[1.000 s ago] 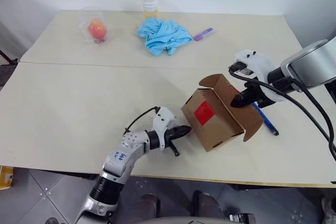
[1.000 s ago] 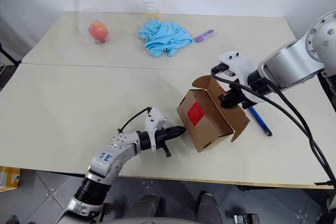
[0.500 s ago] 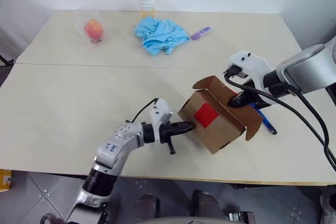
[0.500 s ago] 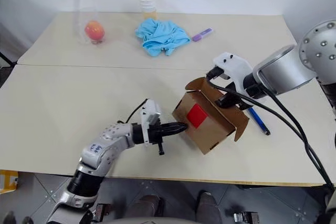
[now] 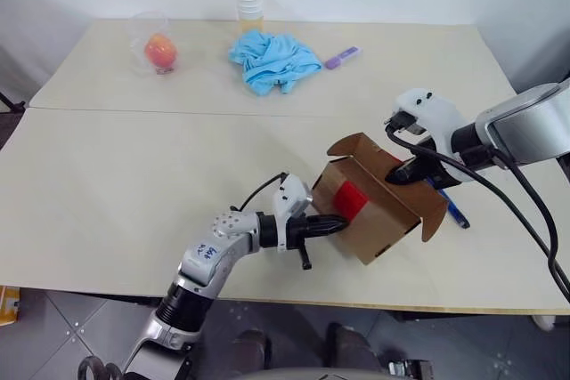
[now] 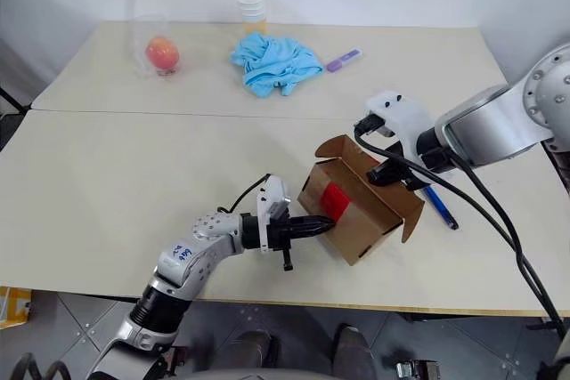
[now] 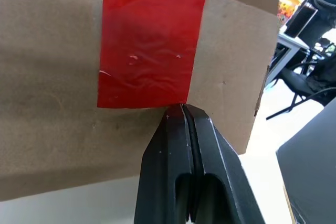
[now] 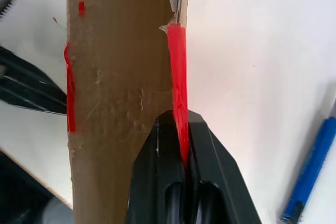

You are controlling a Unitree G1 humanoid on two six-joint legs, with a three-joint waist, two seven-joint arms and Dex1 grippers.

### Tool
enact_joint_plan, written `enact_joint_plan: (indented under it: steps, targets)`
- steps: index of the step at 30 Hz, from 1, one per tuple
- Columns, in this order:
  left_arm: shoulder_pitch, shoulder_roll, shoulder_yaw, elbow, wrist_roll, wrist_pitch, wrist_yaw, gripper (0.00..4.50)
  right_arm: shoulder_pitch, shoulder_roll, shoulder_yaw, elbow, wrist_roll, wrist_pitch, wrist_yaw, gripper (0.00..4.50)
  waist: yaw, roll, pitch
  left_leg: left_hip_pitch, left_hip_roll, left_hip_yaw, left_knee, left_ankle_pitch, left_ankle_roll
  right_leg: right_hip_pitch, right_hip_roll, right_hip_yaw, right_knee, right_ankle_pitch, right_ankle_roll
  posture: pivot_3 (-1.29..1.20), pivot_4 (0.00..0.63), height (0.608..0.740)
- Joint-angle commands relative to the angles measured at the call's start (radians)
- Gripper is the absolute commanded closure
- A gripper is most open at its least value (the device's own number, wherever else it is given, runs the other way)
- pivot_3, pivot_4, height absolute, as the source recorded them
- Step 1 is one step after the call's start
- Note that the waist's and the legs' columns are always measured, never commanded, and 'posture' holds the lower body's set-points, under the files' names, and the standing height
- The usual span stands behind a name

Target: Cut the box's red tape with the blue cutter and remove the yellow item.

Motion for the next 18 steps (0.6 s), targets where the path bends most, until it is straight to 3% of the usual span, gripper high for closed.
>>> enact_joint_plan:
  steps: [1,11,18]
  targets:
    - [0.026,0.007,-0.036,0.020,0.040,0.019,0.030,4.50,0.020,-0.005,-0.001,-0.012,0.096,-0.049,-0.011,4.48,0.000,0.000,0.000,0.000,0.000,0.000,0.000,0.000,0.000,0.000,0.000,0.000,0.000,0.000,0.000,0.00,0.150,0.740]
    - [0.033,0.085,0.000,-0.040,0.028,0.028,-0.007,4.50,0.034,-0.017,0.002,-0.049,0.098,-0.069,0.062,4.48,-0.005,0.000,0.000,0.001,0.001,0.002,0.000,0.002,0.000,0.000,0.000,0.002,0.001,0.002,0.001,0.00,0.150,0.740]
    - [0.012,0.216,0.047,-0.172,-0.078,0.056,-0.156,4.50,0.083,-0.052,-0.001,-0.108,0.098,-0.103,0.061,4.48,-0.009,0.000,0.000,0.000,0.002,0.002,-0.002,0.002,0.000,-0.002,0.001,0.001,-0.001,0.002,0.000,0.00,0.150,0.740]
